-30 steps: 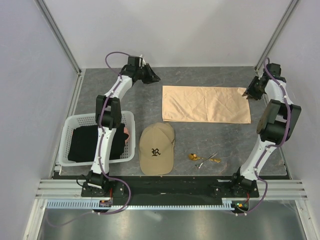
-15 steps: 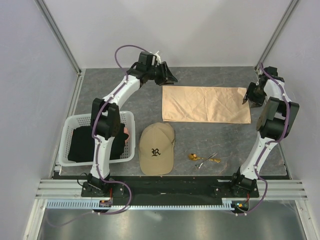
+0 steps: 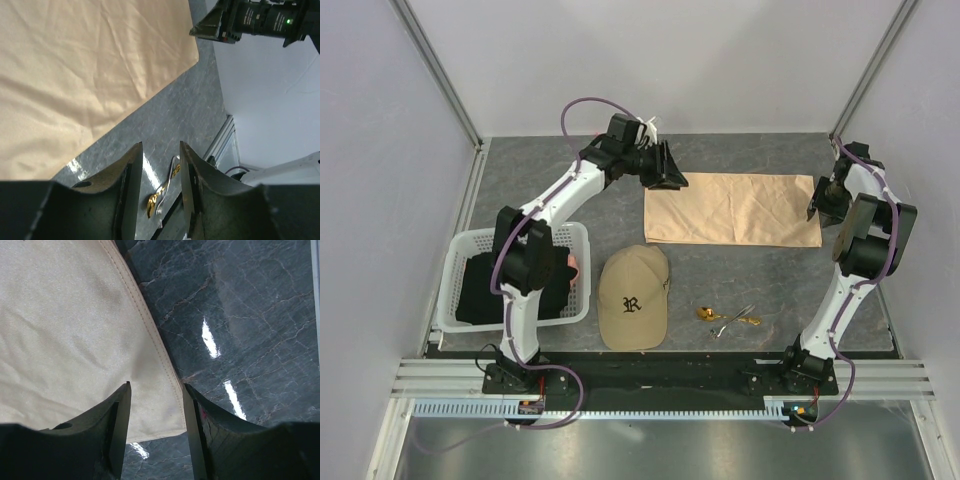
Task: Fold the napkin into a case and place the utensils inside
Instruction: Pick up the rectangle-folded napkin from the center of the board.
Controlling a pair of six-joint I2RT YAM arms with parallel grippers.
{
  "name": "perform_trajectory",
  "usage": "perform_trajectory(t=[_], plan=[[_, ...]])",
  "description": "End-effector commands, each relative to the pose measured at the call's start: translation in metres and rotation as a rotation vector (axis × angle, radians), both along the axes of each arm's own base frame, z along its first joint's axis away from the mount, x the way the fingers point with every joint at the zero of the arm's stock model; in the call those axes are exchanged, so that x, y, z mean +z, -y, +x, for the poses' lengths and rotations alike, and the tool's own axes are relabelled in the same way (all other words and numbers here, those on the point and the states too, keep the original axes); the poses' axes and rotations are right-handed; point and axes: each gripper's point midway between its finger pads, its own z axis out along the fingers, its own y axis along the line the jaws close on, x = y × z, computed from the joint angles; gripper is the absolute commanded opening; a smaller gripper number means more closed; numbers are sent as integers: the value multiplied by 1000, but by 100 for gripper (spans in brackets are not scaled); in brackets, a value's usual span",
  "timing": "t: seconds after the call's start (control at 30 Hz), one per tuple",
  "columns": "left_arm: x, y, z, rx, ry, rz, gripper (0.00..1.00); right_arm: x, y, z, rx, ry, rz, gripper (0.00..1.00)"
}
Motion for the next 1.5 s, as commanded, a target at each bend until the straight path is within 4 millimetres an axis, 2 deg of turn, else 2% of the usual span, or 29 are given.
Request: perform_trajectory(t=[0.0, 0.17, 0.27, 0.37, 0.43, 0.53, 0.6, 0.73, 0.77, 0.9, 1.0, 1.03, 1.1, 1.2, 1.23, 1.27, 1.33, 1.43, 1.47], plan=[[23, -10, -28, -26, 47, 13, 41, -1, 8, 1, 7, -3, -39, 54], [26, -13, -34, -31, 51, 15, 40, -12, 5, -8, -5, -31, -44, 53], [33, -14, -30, -44, 46, -11, 39, -17, 4, -11, -2, -31, -43, 53], [52, -21, -21, -21, 102, -9, 39, -25, 1, -12, -1, -41, -27, 51], [51, -24, -17, -2, 107, 3, 39, -30, -2, -12, 9, -46, -27, 50], [47, -23, -19, -8, 72, -7, 38, -41, -3, -13, 23, -55, -21, 46], [52, -23, -24, -23, 74, -17, 38, -46, -7, -10, 29, -54, 5, 42], [58, -32, -20, -11, 82, -6, 38, -43, -12, -6, 50, -31, 30, 38], [60, -34, -19, 0, 84, -5, 38, -42, -15, -7, 65, -26, 42, 34], [41, -37, -11, 38, 62, 25, 38, -39, -19, -8, 100, -19, 56, 25], [36, -37, -14, 22, 59, 30, 38, -38, -20, -9, 98, -14, 63, 15], [30, -37, -12, 31, 56, 41, 38, -37, -20, -9, 96, -11, 62, 6], [27, -35, -7, 22, 59, 38, 38, -35, -17, -8, 87, -5, 48, 0], [22, -33, 0, 27, 63, 45, 38, -24, -10, -6, 63, 10, 9, 0], [12, -31, 4, 30, 51, 52, 38, -19, -8, -3, 52, 21, -6, 0], [15, -28, 10, 29, 65, 47, 38, -15, -3, -3, 39, 21, -32, 0], [8, -26, 18, 32, 64, 54, 38, 1, 5, 5, -1, 54, -65, 0], [-7, -23, 35, 65, 50, 68, 38, 27, 17, 13, -62, 114, -125, 0], [-23, -21, 41, 71, 31, 75, 38, 33, 22, 15, -76, 128, -146, 0]])
